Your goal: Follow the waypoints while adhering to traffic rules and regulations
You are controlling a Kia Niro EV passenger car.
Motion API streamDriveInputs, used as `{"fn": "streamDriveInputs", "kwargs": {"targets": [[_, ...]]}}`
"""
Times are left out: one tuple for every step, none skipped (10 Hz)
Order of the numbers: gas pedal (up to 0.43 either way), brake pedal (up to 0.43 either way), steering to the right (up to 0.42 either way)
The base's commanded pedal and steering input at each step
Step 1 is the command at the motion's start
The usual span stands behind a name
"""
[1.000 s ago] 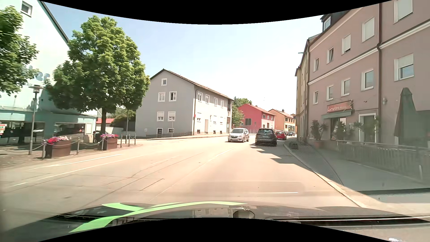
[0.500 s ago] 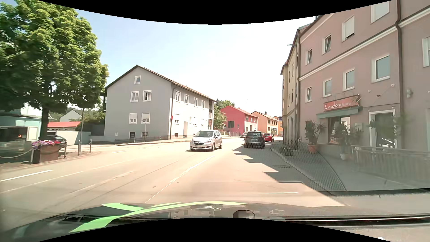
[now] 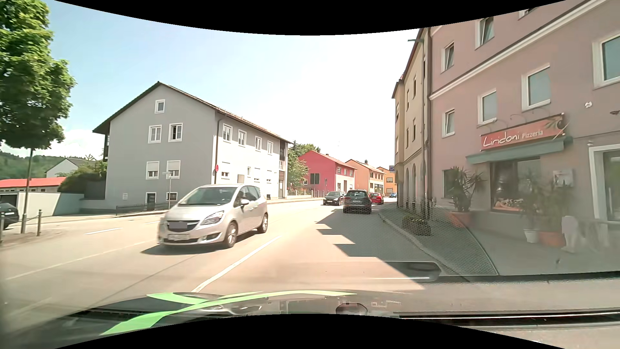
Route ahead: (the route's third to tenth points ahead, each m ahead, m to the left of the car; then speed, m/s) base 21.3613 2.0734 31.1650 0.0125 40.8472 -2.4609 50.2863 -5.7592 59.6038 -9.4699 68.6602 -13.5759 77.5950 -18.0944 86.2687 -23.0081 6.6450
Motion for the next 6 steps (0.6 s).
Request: {"fn": "streamDriveInputs", "kwargs": {"targets": [[0.177, 0.0, 0.037], [0.189, 0.0, 0.028], [0.209, 0.0, 0.021], [0.228, 0.0, 0.017], [0.228, 0.0, 0.016], [0.228, 0.0, 0.015]]}}
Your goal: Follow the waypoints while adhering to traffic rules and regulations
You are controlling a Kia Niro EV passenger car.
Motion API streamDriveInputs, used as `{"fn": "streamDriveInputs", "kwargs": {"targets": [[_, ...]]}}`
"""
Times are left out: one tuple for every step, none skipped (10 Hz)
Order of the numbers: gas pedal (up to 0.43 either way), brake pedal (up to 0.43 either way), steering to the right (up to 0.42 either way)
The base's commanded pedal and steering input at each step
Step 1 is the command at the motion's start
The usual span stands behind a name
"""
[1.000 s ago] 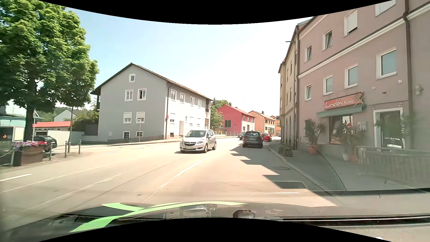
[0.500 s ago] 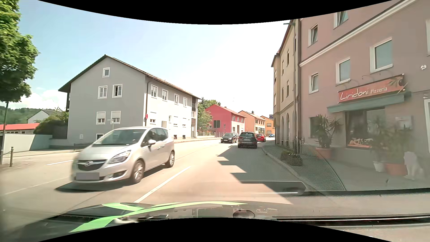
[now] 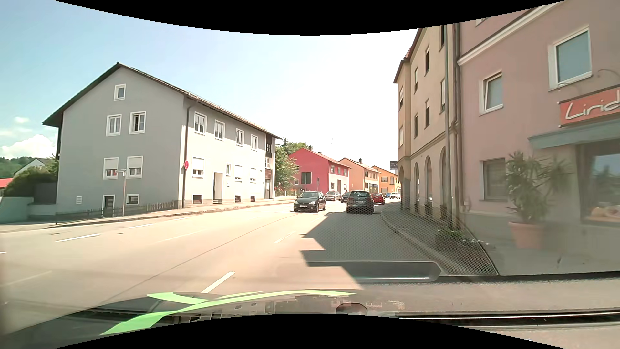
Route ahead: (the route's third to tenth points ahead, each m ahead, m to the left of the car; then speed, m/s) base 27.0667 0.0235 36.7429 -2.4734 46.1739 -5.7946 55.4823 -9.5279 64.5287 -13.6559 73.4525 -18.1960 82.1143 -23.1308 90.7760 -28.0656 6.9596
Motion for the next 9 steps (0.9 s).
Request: {"fn": "streamDriveInputs", "kwargs": {"targets": [[0.228, 0.0, 0.016], [0.228, 0.0, 0.016], [0.228, 0.0, 0.016], [0.228, 0.0, 0.016], [0.228, 0.0, 0.018], [0.228, 0.0, 0.019], [0.228, 0.0, 0.024], [0.24, 0.0, 0.032], [0.24, 0.0, 0.04]]}}
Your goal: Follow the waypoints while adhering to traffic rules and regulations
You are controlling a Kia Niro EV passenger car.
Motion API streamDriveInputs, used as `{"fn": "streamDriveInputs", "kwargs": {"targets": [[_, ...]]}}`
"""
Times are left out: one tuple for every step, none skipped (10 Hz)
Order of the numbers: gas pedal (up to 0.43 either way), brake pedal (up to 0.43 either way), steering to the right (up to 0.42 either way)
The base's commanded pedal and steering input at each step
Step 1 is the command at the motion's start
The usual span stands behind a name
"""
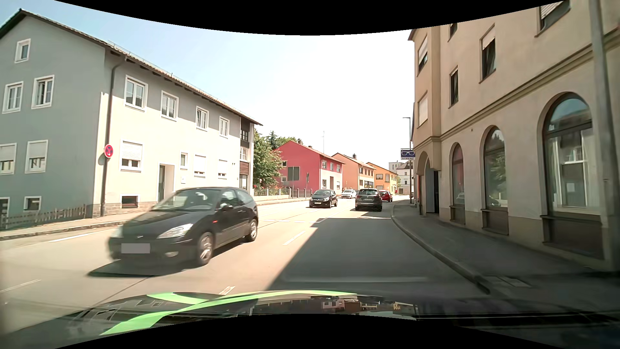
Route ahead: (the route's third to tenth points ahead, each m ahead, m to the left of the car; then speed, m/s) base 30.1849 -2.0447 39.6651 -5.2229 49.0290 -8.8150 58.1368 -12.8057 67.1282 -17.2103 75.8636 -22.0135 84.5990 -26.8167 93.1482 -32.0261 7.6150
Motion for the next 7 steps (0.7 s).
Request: {"fn": "streamDriveInputs", "kwargs": {"targets": [[0.24, 0.0, 0.047], [0.24, 0.0, 0.048], [0.24, 0.0, 0.048], [0.24, 0.0, 0.049], [0.228, 0.0, 0.049], [0.22, 0.0, 0.049], [0.22, 0.0, 0.048]]}}
